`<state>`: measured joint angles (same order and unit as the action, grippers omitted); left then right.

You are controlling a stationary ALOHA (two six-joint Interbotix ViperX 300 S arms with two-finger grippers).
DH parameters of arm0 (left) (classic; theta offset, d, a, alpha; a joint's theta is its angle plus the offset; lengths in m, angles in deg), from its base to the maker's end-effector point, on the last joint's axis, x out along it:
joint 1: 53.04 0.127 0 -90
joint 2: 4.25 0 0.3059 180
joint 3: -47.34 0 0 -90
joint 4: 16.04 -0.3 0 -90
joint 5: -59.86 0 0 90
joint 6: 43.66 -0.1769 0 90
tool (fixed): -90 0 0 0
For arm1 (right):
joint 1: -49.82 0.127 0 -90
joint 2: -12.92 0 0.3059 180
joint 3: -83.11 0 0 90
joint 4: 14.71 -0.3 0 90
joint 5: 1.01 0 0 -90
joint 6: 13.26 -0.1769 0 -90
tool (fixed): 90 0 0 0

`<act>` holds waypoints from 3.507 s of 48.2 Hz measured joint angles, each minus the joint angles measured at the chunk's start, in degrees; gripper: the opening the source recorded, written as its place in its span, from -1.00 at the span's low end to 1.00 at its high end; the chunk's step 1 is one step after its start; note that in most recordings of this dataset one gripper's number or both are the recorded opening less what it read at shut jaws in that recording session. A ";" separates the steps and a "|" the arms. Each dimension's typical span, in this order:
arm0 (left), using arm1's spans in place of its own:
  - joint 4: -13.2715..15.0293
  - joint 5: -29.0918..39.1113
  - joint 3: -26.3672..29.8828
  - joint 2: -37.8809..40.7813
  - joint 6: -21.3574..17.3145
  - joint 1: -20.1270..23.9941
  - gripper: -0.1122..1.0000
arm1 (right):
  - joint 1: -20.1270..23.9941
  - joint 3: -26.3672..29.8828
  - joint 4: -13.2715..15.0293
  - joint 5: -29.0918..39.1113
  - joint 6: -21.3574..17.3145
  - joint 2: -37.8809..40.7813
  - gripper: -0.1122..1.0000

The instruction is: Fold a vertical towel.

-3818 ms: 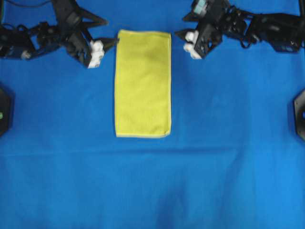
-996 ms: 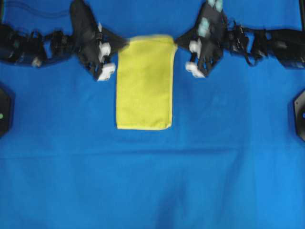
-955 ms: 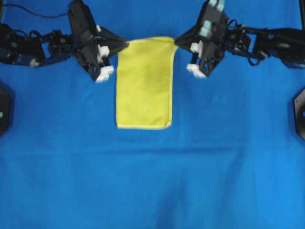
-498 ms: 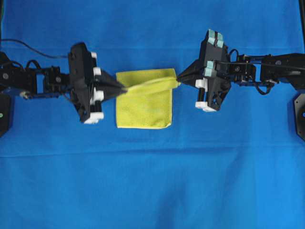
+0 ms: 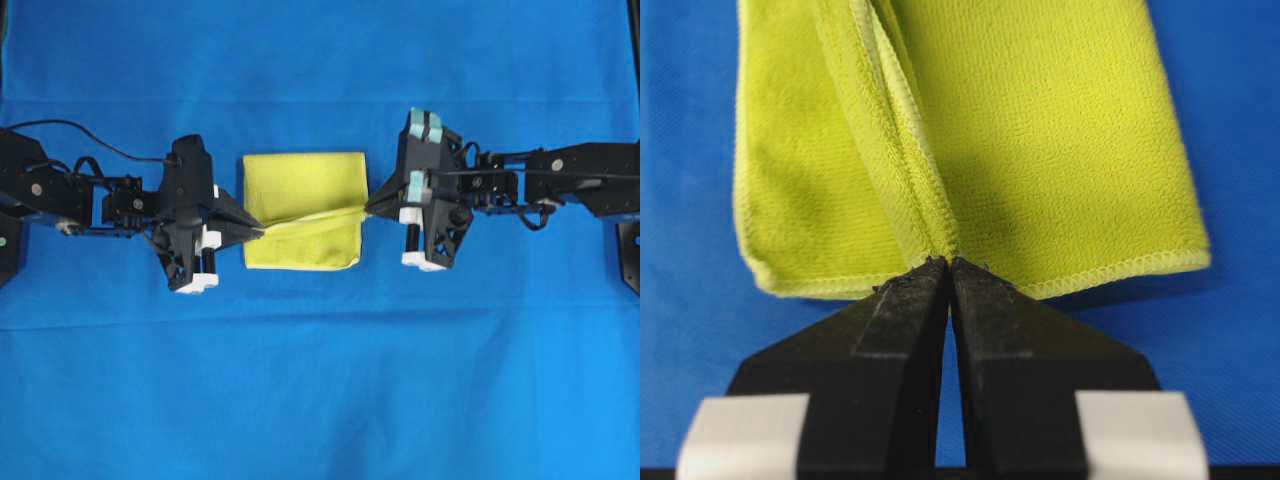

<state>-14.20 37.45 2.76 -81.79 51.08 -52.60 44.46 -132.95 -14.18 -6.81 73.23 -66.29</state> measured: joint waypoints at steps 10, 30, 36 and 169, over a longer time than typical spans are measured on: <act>0.09 0.00 0.00 0.00 0.00 -1.49 -0.74 | 1.05 1.23 -0.18 0.09 0.00 1.76 -0.75; 0.09 0.00 0.00 0.09 -0.09 -1.49 -0.73 | 1.23 1.76 -0.18 0.53 -0.09 2.02 -0.74; 0.00 0.00 0.00 0.09 0.09 -1.49 -0.48 | 1.76 1.76 -0.18 0.53 -0.53 2.02 -0.41; 0.00 33.13 -20.74 -79.28 -2.72 -4.31 0.35 | 2.81 -26.54 3.96 12.39 -3.16 -70.49 0.30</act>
<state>-14.20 70.59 -17.98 -161.07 48.36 -56.90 47.27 -159.49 -10.23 5.58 70.06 -136.78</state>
